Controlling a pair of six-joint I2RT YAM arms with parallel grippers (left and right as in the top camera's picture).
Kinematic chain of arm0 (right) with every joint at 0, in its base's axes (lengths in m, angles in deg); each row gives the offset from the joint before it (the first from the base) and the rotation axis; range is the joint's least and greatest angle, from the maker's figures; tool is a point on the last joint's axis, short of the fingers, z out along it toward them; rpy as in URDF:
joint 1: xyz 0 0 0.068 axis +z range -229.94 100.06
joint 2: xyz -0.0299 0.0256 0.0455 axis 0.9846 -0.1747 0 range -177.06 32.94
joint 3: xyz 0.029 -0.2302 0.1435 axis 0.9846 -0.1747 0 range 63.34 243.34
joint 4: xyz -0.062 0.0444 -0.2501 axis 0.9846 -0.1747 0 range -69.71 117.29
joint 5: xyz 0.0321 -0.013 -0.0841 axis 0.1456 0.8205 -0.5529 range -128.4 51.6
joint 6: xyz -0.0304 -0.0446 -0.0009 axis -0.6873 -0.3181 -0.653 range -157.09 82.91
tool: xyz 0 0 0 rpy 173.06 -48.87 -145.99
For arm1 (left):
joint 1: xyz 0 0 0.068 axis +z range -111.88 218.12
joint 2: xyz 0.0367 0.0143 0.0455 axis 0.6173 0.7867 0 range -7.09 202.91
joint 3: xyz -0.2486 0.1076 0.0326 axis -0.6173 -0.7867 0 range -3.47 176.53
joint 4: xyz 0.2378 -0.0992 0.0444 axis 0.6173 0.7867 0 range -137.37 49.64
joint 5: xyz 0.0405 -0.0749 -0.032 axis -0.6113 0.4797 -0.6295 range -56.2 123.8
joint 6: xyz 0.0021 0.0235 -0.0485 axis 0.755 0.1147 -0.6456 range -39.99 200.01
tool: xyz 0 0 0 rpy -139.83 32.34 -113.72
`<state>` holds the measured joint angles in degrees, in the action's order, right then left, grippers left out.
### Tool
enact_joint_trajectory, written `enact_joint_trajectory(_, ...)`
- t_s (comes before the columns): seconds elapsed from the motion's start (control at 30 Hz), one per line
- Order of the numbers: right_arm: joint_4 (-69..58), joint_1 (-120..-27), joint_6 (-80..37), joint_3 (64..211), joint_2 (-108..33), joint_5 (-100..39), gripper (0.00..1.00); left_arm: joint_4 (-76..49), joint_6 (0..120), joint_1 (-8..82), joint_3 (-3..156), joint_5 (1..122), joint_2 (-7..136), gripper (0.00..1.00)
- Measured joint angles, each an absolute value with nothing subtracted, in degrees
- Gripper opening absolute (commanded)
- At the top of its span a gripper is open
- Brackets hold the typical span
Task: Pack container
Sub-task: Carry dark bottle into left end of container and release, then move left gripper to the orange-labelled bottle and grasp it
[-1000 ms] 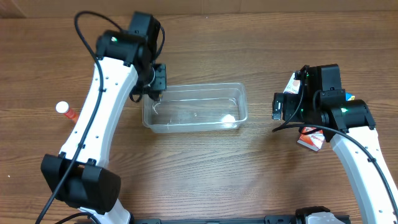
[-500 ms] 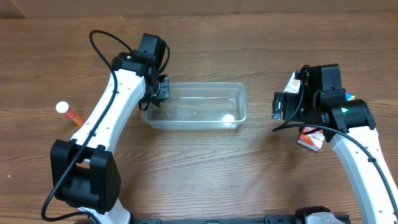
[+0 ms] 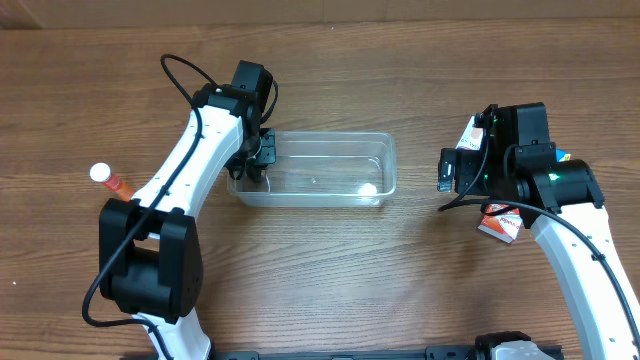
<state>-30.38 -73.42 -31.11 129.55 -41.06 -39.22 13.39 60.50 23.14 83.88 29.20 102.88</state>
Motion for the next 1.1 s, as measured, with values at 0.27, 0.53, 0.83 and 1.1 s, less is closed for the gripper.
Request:
enact_joint_trajectory(0.27,-30.4,-73.4,-31.1,129.6,-41.1,-39.2,1.00,12.6,62.3,23.1,83.9,28.5,103.2,0.86)
enact_joint_trajectory(0.53,-30.4,-73.4,-31.1,129.6,-41.1,-39.2,1.00,21.6,63.7,23.1,93.1,28.2,103.6,0.95)
enact_joint_trajectory(0.83,-30.4,-73.4,-31.1,129.7,-41.1,-39.2,1.00,33.8,63.7,24.3,110.7,28.0,103.5,1.00)
enact_joint_trajectory(1.1,-30.4,-73.4,-31.1,129.7,-41.1,-39.2,1.00,41.4,61.5,36.8,113.0,27.3,89.7,1.00)
